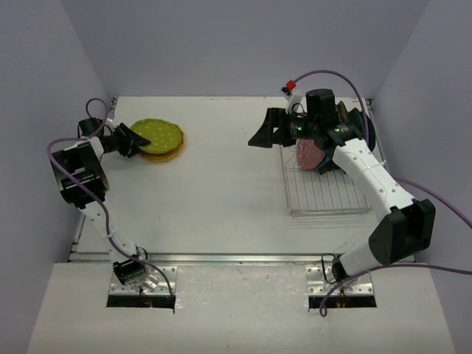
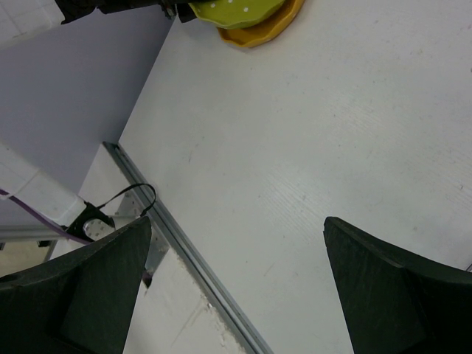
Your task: Unload the plates from the dish rack
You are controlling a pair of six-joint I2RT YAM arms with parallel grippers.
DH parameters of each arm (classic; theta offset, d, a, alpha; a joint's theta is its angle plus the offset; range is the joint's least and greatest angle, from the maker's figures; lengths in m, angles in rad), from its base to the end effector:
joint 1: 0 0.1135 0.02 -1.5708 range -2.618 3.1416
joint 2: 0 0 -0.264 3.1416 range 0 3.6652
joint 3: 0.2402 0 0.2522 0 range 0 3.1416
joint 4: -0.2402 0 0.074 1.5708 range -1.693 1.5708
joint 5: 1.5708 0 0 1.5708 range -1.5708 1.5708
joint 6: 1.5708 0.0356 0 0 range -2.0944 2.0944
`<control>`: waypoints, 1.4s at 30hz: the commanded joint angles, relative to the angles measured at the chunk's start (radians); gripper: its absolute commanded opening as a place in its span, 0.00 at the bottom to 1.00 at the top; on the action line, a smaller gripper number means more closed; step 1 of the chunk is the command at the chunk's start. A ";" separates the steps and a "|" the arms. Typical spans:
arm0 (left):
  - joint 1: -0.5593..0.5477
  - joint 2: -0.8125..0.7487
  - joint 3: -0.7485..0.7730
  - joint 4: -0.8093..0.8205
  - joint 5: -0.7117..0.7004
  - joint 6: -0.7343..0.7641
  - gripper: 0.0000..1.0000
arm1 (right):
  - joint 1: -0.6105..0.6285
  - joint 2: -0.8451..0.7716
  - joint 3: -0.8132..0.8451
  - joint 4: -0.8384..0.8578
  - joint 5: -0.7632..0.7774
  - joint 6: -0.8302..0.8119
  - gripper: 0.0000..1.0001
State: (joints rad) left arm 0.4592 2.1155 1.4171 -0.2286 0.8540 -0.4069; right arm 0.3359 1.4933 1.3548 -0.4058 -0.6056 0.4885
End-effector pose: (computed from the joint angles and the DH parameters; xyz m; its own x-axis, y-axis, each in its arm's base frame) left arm 0.4076 0.1716 0.1498 -0.7037 -0.6380 -0.3126 -0.1786 0.5847 -0.7913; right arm 0.3132 0.1308 0.3488 -0.7747 0.1382 -0.6171 -0.4159 0.6238 0.6618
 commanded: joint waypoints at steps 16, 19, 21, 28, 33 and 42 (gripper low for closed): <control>-0.191 -0.135 0.151 -0.270 -0.711 0.335 0.72 | -0.005 -0.022 0.015 -0.004 0.041 -0.031 0.99; -0.218 -0.158 0.149 -0.273 -0.799 0.355 0.81 | -0.005 -0.022 0.020 -0.011 0.063 -0.039 0.99; -0.232 -0.170 0.149 -0.273 -0.857 0.368 0.83 | -0.005 -0.022 0.021 -0.016 0.083 -0.046 0.99; -0.248 -0.265 0.149 -0.275 -0.913 0.444 0.91 | -0.005 -0.024 0.034 -0.036 0.196 -0.085 0.99; -0.306 -0.431 0.089 -0.246 -0.947 0.521 0.89 | -0.005 0.013 0.081 -0.110 0.513 -0.169 0.96; -0.526 -0.768 -0.190 -0.167 -1.048 0.590 0.88 | -0.021 0.080 0.078 -0.094 0.950 -0.315 0.70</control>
State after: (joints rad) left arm 0.0012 1.4340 1.3003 -0.4408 -0.1400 0.1441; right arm 0.3285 1.5503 1.4071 -0.5255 0.1093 0.2540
